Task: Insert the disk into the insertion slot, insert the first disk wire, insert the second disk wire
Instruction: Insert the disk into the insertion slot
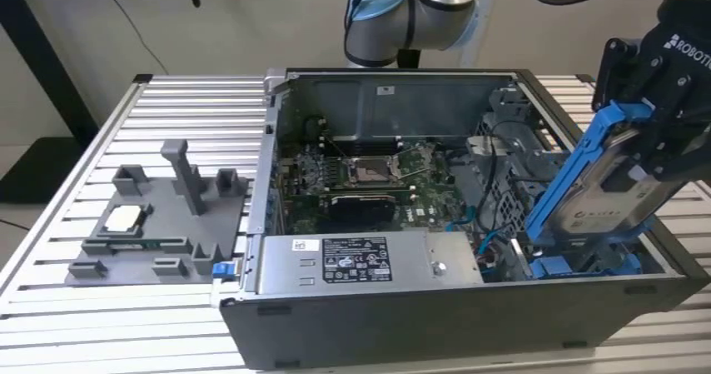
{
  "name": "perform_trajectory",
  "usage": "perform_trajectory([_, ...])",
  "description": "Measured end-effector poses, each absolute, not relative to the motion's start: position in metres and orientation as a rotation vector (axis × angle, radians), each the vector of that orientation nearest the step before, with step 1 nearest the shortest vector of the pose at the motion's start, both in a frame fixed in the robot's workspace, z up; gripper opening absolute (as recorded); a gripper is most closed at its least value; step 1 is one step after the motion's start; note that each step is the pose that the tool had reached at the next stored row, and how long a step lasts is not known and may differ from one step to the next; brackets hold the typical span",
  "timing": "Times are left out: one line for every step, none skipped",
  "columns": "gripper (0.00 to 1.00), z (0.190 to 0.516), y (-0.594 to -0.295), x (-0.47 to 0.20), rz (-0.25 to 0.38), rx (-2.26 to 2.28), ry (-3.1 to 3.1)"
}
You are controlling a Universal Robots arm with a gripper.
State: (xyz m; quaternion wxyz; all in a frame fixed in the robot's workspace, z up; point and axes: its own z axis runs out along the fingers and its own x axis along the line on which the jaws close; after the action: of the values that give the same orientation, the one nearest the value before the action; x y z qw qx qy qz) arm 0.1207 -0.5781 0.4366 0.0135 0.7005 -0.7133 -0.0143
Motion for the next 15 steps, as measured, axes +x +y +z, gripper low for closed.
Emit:
perform_trajectory([0.33,0.435,-0.578,0.121,-0.045,2.182,-2.222])
perform_trajectory([0.33,0.433,-0.578,0.121,-0.046,2.183,-2.223])
perform_trajectory([0.33,0.431,-0.578,0.121,-0.047,2.183,-2.223])
perform_trajectory([0.33,0.429,-0.578,0.121,-0.048,2.184,-2.223])
perform_trajectory([0.33,0.428,-0.578,0.121,-0.049,2.184,-2.224])
perform_trajectory([0.33,0.426,-0.578,0.121,-0.049,2.184,-2.224])
perform_trajectory([0.33,0.424,-0.578,0.122,-0.051,2.185,-2.224])
perform_trajectory([0.33,0.422,-0.578,0.122,-0.052,2.186,-2.225])
perform_trajectory([0.33,0.420,-0.578,0.123,-0.054,2.186,-2.226])
perform_trajectory([0.33,0.419,-0.578,0.124,-0.055,2.187,-2.226])
perform_trajectory([0.33,0.417,-0.578,0.124,-0.057,2.188,-2.227])
perform_trajectory([0.33,0.415,-0.578,0.125,-0.058,2.188,-2.228])
perform_trajectory([0.33,0.413,-0.578,0.126,-0.060,2.189,-2.228])
perform_trajectory([0.33,0.411,-0.578,0.126,-0.061,2.189,-2.229])
perform_trajectory([0.33,0.409,-0.578,0.127,-0.063,2.190,-2.229])
